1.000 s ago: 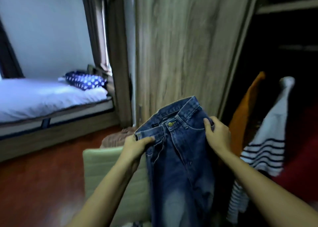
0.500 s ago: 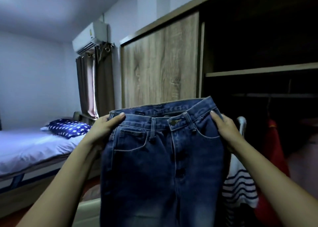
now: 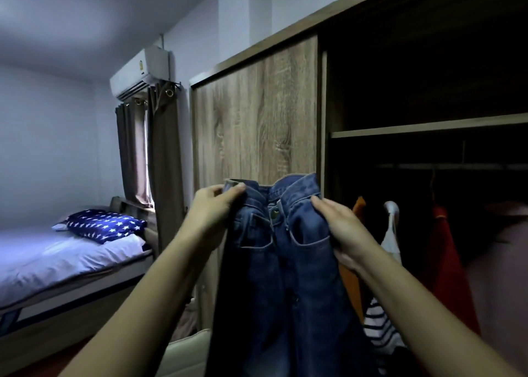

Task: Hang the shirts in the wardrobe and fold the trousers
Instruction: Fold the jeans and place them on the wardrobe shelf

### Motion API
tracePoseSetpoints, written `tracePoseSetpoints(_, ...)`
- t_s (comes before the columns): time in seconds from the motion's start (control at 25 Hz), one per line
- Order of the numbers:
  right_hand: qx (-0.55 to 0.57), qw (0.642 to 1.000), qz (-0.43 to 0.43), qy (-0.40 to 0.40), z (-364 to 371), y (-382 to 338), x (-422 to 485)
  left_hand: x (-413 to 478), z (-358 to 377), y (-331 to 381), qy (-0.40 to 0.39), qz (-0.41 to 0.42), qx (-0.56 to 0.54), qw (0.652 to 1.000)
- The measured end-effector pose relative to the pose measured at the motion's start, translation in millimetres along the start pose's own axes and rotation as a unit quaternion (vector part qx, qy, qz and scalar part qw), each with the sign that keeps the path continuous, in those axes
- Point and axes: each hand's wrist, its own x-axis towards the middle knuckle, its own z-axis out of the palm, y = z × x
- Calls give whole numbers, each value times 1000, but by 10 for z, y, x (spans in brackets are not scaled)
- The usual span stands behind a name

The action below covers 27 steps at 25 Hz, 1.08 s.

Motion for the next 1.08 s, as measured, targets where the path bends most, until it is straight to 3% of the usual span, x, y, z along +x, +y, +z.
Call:
tracePoseSetpoints(0.28,-120,982,-114,-94,379,53,-175,-159,344,144,-57,1,-34,998)
tracePoseSetpoints(0.44,-346,914,-164,-137,375,20,-186,-256,394,132,-88,61,-17,994)
tracePoseSetpoints(0.52,-378,886,-254,-84,296,46,-166,-269,388,145,-43,88,-12,995)
tracePoseSetpoints(0.6,-358,863,-346,88,109,123,-134,-289,336,197,-9,67,-24,997)
tracePoseSetpoints(0.64,-317,874,-340,142,16,200,-139,-291,274,212,-5,55,-27,998)
tracePoseSetpoints(0.72,-263,932,-235,88,-38,332,-211,-239,94,212,-32,47,-22,998)
tracePoseSetpoints(0.76,-285,938,-195,38,-30,383,-216,-221,22,220,-45,43,-20,998)
tracePoseSetpoints(0.84,-294,935,-200,17,47,378,-206,-188,-79,217,-37,39,1,999)
tracePoseSetpoints(0.96,-326,901,-264,113,208,260,-181,-188,-125,220,-25,110,116,987)
tracePoseSetpoints(1.08,-368,883,-264,122,174,152,-183,-250,-141,181,80,247,316,913)
